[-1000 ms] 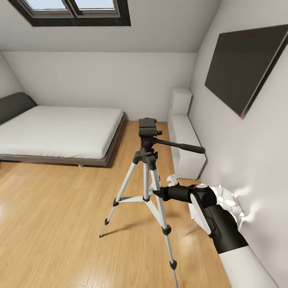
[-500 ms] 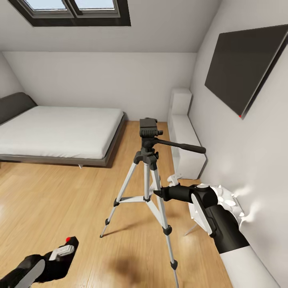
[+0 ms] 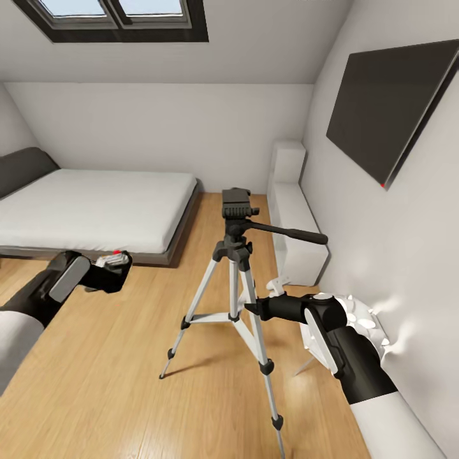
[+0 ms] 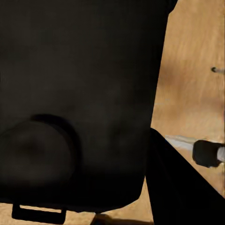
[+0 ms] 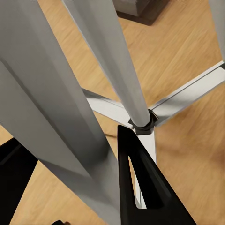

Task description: Attach the digital camera to the camera tripod in the bedroom.

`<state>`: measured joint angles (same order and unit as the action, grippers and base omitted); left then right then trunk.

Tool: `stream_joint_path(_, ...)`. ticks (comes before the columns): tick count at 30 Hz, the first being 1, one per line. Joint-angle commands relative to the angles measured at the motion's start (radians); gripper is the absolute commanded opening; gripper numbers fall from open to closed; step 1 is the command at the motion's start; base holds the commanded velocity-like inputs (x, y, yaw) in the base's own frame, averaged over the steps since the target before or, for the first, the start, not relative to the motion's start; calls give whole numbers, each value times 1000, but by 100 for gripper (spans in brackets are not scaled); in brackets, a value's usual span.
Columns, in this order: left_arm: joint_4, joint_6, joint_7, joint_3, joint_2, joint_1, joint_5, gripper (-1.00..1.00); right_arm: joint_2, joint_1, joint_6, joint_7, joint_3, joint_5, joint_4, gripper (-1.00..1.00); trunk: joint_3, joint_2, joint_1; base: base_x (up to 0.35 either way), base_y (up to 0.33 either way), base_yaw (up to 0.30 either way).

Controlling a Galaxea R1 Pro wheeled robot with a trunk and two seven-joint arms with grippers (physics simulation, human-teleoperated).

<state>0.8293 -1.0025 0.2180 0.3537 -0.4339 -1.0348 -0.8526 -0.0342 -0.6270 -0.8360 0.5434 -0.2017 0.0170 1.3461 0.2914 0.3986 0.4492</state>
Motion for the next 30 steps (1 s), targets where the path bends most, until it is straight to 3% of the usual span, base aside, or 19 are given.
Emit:
stream_joint_path(1,6,-18,20,4,12,-64,-4,-100,-1,0,2,0,-2,-64,0,-100,2,1,1,0,0,0)
stream_joint_path(6,-30,-41,55,3,71,-355,-15,-100,-1,0,0,1,-2,-70,1,-100,2,1,1,0,0,0)
stream_joint_path(9,-89,-42,59,3,112,-453,-18,-100,-1,0,0,1,-2,-70,1,-100,2,1,1,0,0,0)
stream_joint_path(11,-172,-41,62,3,170,-556,-21,-100,-1,0,-1,1,-2,-70,1,-100,2,1,1,0,0,0)
stream_joint_path(12,-235,-41,63,3,217,-631,-22,-100,-1,0,-1,1,-2,-70,2,-100,2,1,1,0,0,0)
stream_joint_path(14,-300,-41,63,3,264,-704,-22,-100,-1,0,0,1,-2,-71,2,-100,2,1,1,0,0,0)
stream_joint_path(15,-359,-41,63,3,309,-768,-23,-100,-1,0,0,1,-2,-71,2,-100,2,1,1,0,0,0)
stream_joint_path(17,-421,-40,62,3,365,-838,-22,-100,1,0,0,1,-3,-70,2,-100,2,1,1,0,0,0)
stream_joint_path(20,-461,-41,58,3,405,-882,-28,-100,2,0,0,1,-3,-70,2,-100,2,1,1,0,0,0)
stream_joint_path(23,-478,-42,56,2,424,-903,-52,-100,2,0,0,1,-4,-69,2,-100,2,1,1,0,0,0)
stream_joint_path(30,-477,-45,55,5,432,-912,-88,-100,3,0,1,0,-4,-71,2,-100,2,1,1,0,0,0)
